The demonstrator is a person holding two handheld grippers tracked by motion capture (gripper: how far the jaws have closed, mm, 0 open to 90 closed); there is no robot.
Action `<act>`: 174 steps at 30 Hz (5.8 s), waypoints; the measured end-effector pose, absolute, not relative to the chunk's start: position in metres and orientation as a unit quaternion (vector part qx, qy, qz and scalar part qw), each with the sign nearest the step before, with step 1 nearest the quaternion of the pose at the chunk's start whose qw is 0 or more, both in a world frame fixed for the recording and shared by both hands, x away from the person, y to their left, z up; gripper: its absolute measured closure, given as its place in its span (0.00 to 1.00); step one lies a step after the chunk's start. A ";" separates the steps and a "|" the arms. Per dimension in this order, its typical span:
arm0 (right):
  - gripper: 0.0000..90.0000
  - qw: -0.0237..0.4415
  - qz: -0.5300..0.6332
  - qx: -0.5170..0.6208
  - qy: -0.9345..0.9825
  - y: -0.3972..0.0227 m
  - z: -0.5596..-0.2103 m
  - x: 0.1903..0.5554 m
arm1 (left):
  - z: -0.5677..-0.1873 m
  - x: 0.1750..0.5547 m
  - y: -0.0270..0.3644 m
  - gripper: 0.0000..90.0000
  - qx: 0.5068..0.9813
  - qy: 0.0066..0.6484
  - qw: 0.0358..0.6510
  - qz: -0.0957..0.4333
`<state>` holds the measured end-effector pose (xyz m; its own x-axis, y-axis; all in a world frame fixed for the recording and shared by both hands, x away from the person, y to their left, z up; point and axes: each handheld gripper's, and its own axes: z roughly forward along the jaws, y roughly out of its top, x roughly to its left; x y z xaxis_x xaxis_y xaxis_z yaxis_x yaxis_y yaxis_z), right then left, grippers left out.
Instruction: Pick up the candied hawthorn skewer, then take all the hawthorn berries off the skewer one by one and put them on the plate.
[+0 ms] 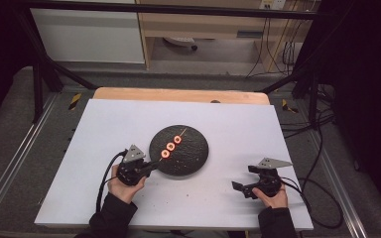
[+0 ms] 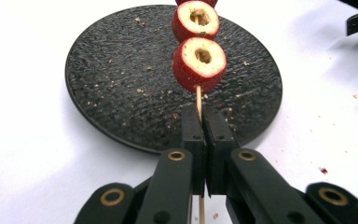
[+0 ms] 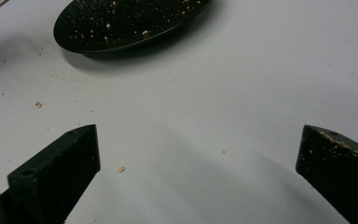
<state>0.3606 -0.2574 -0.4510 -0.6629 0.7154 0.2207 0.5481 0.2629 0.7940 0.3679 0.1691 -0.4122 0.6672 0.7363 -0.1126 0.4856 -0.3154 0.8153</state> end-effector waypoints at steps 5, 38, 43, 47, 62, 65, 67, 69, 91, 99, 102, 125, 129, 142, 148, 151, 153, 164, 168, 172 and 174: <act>0.01 0.088 0.459 0.399 0.789 -0.252 -0.450 0.361 | -0.415 0.359 0.182 0.98 0.795 0.370 0.460 0.138; 0.01 0.088 0.483 0.380 0.784 -0.172 -0.419 0.368 | -0.426 0.332 0.195 0.98 0.797 0.321 0.496 0.127; 0.01 0.076 0.501 0.375 0.776 -0.154 -0.410 0.373 | -0.426 0.330 0.193 0.98 0.799 0.316 0.496 0.126; 0.02 0.069 0.513 0.373 0.770 -0.142 -0.406 0.377 | -0.427 0.329 0.191 0.98 0.800 0.313 0.495 0.127; 0.25 0.013 0.552 0.379 0.743 -0.107 -0.403 0.395 | -0.428 0.326 0.186 0.98 0.804 0.304 0.495 0.124; 0.32 0.002 0.556 0.384 0.737 -0.106 -0.404 0.398 | -0.428 0.326 0.185 0.98 0.805 0.303 0.495 0.124; 0.36 -0.003 0.558 0.386 0.734 -0.106 -0.406 0.399 | -0.428 0.325 0.184 0.98 0.805 0.301 0.495 0.124; 0.40 -0.013 0.560 0.389 0.731 -0.105 -0.406 0.401 | -0.428 0.325 0.184 0.98 0.806 0.300 0.496 0.123; 0.70 -0.059 0.572 0.390 0.719 -0.106 -0.405 0.403 | -0.428 0.323 0.181 0.98 0.805 0.288 0.503 0.124; 0.71 -0.067 0.580 0.390 0.712 -0.108 -0.400 0.404 | -0.426 0.322 0.182 0.98 0.802 0.285 0.509 0.129; 0.72 -0.071 0.581 0.391 0.710 -0.109 -0.398 0.404 | -0.426 0.322 0.182 0.98 0.802 0.283 0.510 0.131; 0.79 -0.065 0.598 0.401 0.691 -0.116 -0.388 0.409 | -0.422 0.319 0.183 0.98 0.796 0.280 0.516 0.149; 0.77 -0.065 0.600 0.404 0.687 -0.115 -0.388 0.409 | -0.421 0.316 0.183 0.98 0.796 0.278 0.512 0.163; 0.72 -0.096 0.597 0.399 0.689 -0.108 -0.399 0.407 | -0.422 0.315 0.181 0.98 0.797 0.276 0.510 0.170; 0.78 -0.089 0.602 0.401 0.685 -0.111 -0.394 0.406 | -0.421 0.314 0.182 0.98 0.794 0.276 0.513 0.171; 0.78 -0.073 0.612 0.411 0.672 -0.117 -0.389 0.406 | -0.420 0.314 0.183 0.98 0.793 0.275 0.516 0.170; 0.79 -0.066 0.619 0.416 0.663 -0.124 -0.384 0.408 | -0.420 0.314 0.183 0.98 0.792 0.274 0.518 0.170; 0.79 -0.034 0.624 0.430 0.651 -0.146 -0.364 0.424 | -0.420 0.315 0.186 0.98 0.790 0.278 0.520 0.169; 0.79 -0.001 0.615 0.445 0.651 -0.157 -0.358 0.436 | -0.421 0.316 0.187 0.98 0.789 0.282 0.519 0.170; 0.79 0.008 0.598 0.458 0.658 -0.156 -0.367 0.446 | -0.421 0.319 0.191 0.98 0.782 0.294 0.523 0.166; 0.79 0.008 0.594 0.461 0.660 -0.154 -0.370 0.447 | -0.421 0.319 0.192 0.98 0.781 0.298 0.524 0.165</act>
